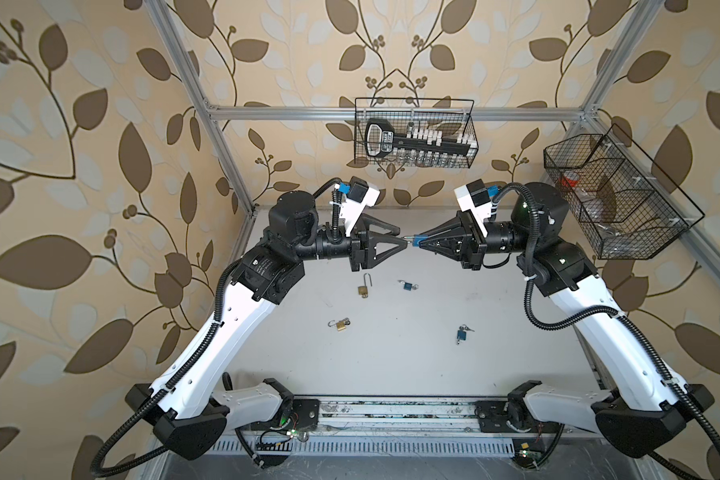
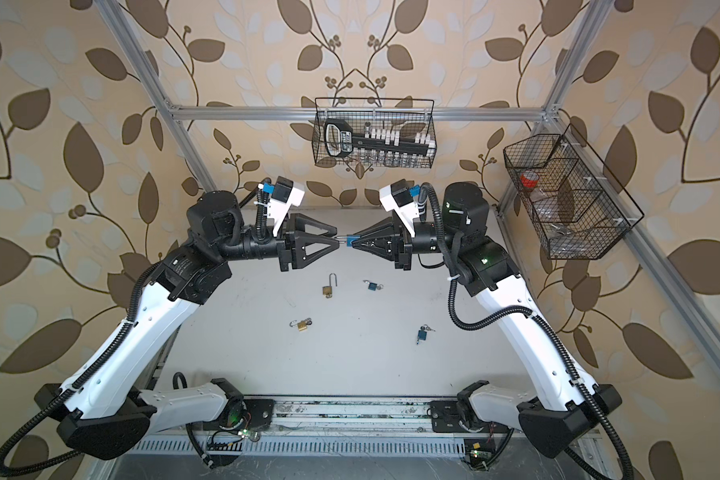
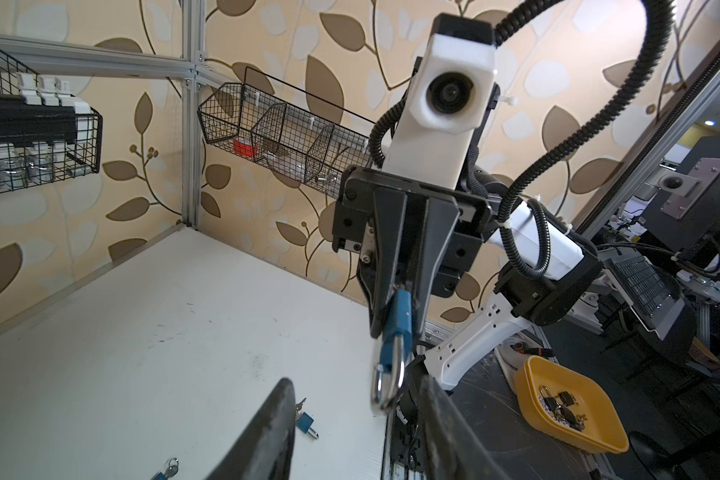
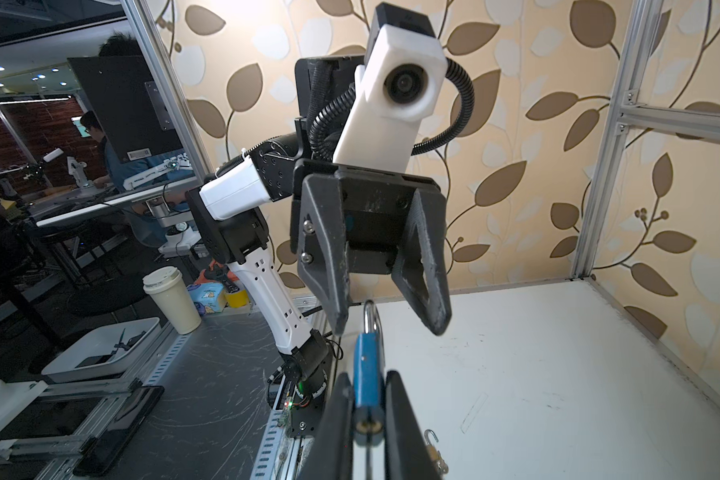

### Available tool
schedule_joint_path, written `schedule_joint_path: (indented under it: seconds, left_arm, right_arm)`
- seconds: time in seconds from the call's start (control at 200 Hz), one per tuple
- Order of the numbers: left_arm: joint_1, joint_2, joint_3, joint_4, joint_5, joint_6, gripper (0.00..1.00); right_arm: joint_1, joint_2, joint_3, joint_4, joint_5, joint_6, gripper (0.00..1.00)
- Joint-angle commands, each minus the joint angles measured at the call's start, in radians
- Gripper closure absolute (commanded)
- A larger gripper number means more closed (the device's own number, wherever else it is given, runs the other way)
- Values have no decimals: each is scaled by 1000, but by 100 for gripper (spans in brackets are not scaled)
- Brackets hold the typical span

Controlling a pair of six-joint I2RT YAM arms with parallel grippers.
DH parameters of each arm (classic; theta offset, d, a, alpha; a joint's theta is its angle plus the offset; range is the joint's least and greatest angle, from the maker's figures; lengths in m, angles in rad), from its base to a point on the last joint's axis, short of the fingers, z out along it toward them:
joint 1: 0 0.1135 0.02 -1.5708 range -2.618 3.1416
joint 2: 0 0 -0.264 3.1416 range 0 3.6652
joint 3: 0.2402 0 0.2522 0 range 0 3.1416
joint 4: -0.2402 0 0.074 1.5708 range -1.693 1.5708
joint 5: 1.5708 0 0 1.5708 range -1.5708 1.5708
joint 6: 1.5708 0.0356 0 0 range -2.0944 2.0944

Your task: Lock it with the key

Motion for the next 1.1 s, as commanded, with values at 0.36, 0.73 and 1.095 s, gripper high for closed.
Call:
schedule_joint_path:
  seconds: [0.36, 0.73, 1.095]
  left_arm:
    - [-5, -9, 4, 43, 44, -12, 74]
    - [-4, 3, 7, 45, 51, -22, 78]
    - [-4, 3, 13, 46, 66, -22, 100]
  right_arm:
    - [7, -3, -10, -11, 14, -17, 100]
    - [7, -2, -15, 6, 4, 5, 100]
    - [9, 7, -15, 11, 16, 3, 100]
